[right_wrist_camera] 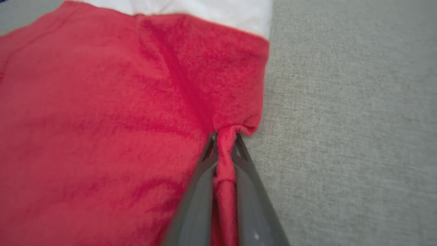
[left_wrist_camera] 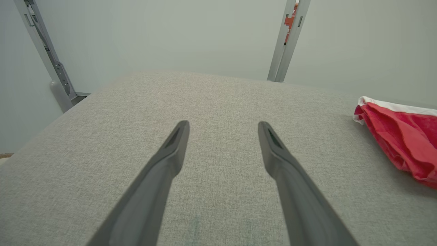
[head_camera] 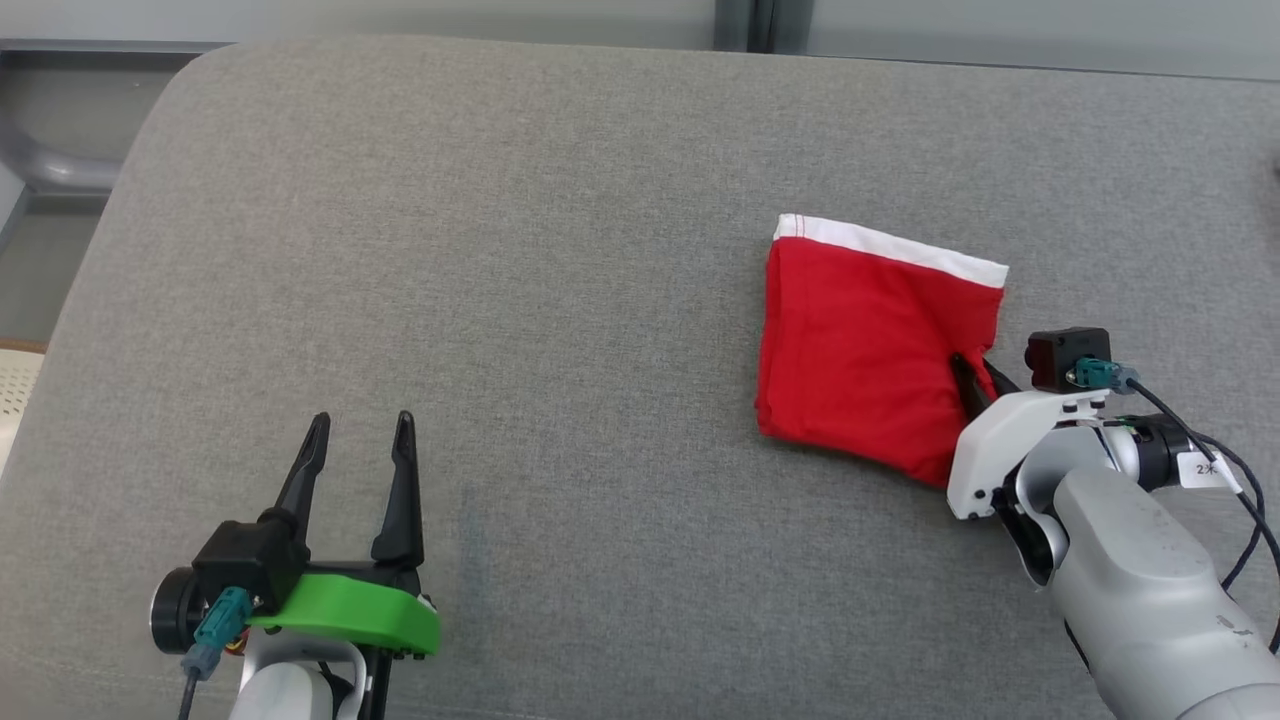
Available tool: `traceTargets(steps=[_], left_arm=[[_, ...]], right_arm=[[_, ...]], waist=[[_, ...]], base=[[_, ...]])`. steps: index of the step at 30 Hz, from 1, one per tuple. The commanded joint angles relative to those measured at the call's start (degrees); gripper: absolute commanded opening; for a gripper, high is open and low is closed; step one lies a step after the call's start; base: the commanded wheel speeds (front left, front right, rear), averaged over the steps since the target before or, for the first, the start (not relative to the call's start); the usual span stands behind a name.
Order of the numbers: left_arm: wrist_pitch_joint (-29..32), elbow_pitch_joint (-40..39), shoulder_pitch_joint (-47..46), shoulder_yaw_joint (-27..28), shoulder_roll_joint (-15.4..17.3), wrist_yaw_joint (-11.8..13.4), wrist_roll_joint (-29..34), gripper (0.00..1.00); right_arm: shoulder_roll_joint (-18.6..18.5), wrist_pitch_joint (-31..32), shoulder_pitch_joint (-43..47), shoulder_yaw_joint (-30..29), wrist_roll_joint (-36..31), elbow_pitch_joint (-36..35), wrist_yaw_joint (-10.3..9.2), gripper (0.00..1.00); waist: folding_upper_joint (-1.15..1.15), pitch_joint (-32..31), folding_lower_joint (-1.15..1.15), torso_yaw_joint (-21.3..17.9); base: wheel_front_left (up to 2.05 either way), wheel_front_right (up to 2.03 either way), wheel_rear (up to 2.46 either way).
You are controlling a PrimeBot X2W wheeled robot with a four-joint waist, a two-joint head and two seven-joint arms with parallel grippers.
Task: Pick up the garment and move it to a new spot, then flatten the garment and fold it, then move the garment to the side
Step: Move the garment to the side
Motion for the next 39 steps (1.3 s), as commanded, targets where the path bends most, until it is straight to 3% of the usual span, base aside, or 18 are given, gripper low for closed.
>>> traceTargets(steps=[1,7,26,32,39], left_arm=[[-0.17,-0.06,-0.28,-0.10,0.05,0.34,0.37,1.00],[-0.17,-1.10,-2.01,-0.09,0.06,0.20,1.15,1.00],[-0.17,-7.19,-7.61,1.77,1.60,-0.17,4.91,1.00],[-0.17,-10.71,-7.59,1.82,2.97,-0.22,5.56,1.00],[0.35,-13.91,-7.41,1.10,4.07,-0.34,5.88,1.00]], right_arm=[[-1.31,-0.23,0.24,0.93,0.42,0.66,-0.19,0.00],[-5.66,-1.42,-4.45,5.89,2.21,-3.46,-0.16,0.00],[-28.37,5.48,-21.35,17.72,12.14,-17.39,-0.16,0.00],[-33.81,6.68,-25.46,18.35,15.64,-16.84,-0.16,0.00],[-39.28,6.90,-29.63,19.41,16.26,-11.47,-0.16,0.00]], waist=[[0.00,0.28,0.00,-0.95],[0.00,3.62,0.00,-4.44],[0.00,18.93,0.00,-18.83],[0.00,21.64,0.00,-21.00],[0.00,23.65,0.00,-19.99]], base=[[0.00,0.00,0.00],[0.00,0.00,0.00],[0.00,0.00,0.00],[0.00,0.00,0.00],[0.00,0.00,0.00]])
